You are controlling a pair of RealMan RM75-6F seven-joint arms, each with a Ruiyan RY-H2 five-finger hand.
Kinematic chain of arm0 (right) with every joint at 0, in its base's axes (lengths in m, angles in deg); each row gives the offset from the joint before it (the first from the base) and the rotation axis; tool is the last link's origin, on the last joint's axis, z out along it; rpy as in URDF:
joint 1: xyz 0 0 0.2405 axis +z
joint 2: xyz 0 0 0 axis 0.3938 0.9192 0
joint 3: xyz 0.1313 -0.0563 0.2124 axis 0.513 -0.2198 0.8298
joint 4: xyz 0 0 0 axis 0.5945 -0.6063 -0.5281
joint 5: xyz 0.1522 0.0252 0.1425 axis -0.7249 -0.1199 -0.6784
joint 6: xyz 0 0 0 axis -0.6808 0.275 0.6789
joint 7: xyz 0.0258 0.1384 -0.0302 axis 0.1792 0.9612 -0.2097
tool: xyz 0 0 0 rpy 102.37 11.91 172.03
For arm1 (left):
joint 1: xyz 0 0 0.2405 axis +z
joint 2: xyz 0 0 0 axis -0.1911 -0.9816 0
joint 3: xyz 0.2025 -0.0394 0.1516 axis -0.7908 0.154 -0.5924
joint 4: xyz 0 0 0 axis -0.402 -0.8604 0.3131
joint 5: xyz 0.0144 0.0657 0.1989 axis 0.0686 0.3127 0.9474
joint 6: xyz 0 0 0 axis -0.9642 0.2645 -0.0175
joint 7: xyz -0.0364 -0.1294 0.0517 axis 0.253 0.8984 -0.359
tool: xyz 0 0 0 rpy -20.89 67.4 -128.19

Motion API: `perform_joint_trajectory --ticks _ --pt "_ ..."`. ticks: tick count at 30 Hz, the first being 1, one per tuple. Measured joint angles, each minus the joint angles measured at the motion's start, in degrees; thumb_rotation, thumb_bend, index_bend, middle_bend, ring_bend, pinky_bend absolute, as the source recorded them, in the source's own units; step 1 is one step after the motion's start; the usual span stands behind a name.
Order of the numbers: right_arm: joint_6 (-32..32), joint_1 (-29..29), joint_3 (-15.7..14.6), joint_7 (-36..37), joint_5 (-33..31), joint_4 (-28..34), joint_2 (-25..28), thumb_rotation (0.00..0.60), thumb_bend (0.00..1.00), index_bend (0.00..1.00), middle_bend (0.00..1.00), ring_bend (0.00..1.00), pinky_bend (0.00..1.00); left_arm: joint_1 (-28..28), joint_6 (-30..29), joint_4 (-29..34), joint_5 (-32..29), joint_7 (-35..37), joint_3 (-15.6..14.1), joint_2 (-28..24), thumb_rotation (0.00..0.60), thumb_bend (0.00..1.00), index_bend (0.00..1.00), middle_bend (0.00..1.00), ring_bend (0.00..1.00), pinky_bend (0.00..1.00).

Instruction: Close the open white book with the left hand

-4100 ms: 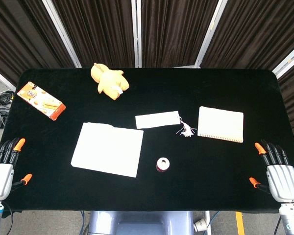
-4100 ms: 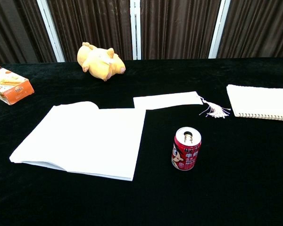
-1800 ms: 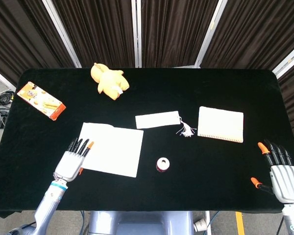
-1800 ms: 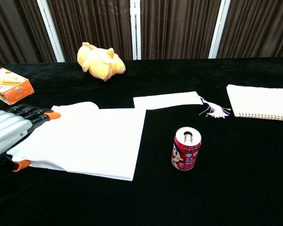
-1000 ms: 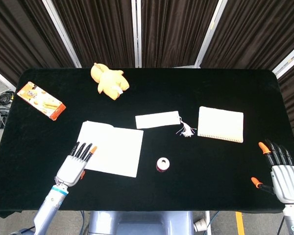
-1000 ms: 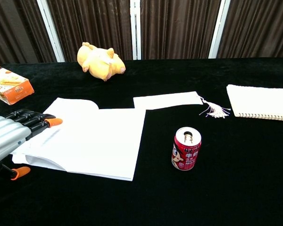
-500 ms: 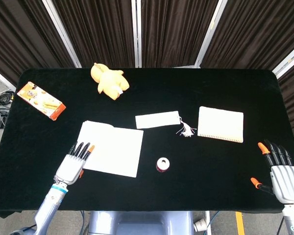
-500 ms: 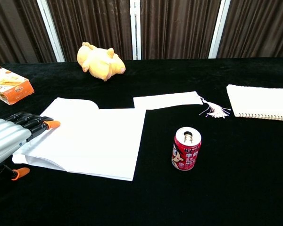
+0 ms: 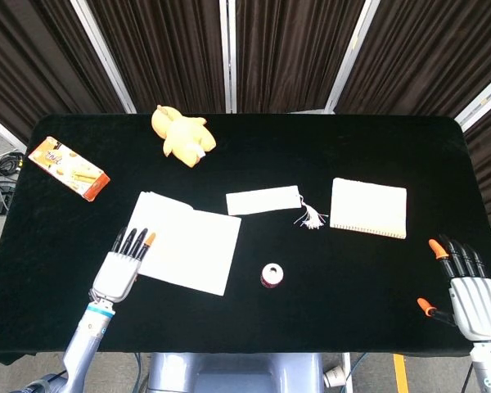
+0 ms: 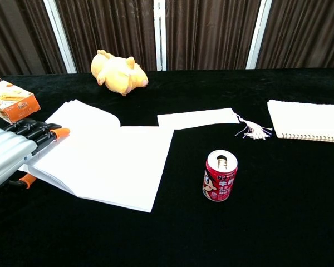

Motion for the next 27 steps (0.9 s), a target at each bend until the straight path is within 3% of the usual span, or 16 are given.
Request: perform_joint_trajectory --ticks 17,27 --pt "0.1 -0.1 0.0 0.0 0.0 0.5 0.3 0.6 0.03 0.02 0.0 0.0 0.0 -0.3 -11.2 8.8 11.6 -3.3 -1.0 -3.6 0.6 0.53 0.0 0.0 0.0 0.0" --pt "0.4 -0.3 0.0 0.4 0.0 0.7 0.6 0.6 0.03 0.02 0.0 0.0 0.0 -1.3 -10.5 11.7 11.7 -5.2 0.6 -4.3 0.6 0.45 0.0 0.0 0.0 0.0"
